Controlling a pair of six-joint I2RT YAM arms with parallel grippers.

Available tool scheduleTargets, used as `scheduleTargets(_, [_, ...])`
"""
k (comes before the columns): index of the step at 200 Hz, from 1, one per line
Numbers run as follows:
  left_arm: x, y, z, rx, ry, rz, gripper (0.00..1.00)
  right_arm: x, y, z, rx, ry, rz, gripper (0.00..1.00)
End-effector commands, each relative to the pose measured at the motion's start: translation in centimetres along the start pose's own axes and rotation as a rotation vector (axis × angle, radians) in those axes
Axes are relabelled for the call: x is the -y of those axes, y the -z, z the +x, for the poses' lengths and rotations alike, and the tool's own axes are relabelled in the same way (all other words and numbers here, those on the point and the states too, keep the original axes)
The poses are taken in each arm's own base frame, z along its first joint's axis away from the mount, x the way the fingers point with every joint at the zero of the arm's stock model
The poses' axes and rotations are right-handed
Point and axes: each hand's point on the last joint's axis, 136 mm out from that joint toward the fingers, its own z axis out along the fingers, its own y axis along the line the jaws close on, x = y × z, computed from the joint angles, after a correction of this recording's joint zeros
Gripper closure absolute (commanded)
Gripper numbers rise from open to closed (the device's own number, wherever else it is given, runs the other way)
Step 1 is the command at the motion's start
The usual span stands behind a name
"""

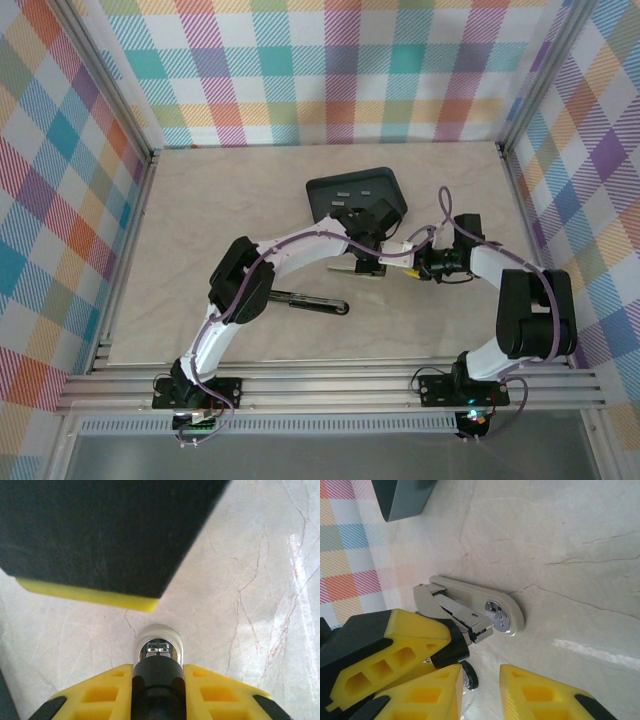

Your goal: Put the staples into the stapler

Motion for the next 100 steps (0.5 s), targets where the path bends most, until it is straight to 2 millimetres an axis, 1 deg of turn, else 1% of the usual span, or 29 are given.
scheduleTargets(1, [0.8,-1.6,0.0,-0.028,-0.007,0.03,0.79,0.3,0.5,0.9,-0.007,-0.008,0.014,0.75])
scheduleTargets(43, [1.4,-2.7,0.5,-0.056,-0.009,0.049,0.78,0.0,0.7,0.9,0.0,0.0,0.013,0.74])
scheduleTargets(70, [1.6,-3.2,0.6,-0.063,-0.005,0.059,0.76,0.1,0.8,1.1,0.0,0.003,0.016,0.74])
scheduleTargets(100, [2.1,-4.0,1.2,-0.08,0.001,0.08,0.76,0.2,0.9,1.3,0.002,0.007,0.022,0.74])
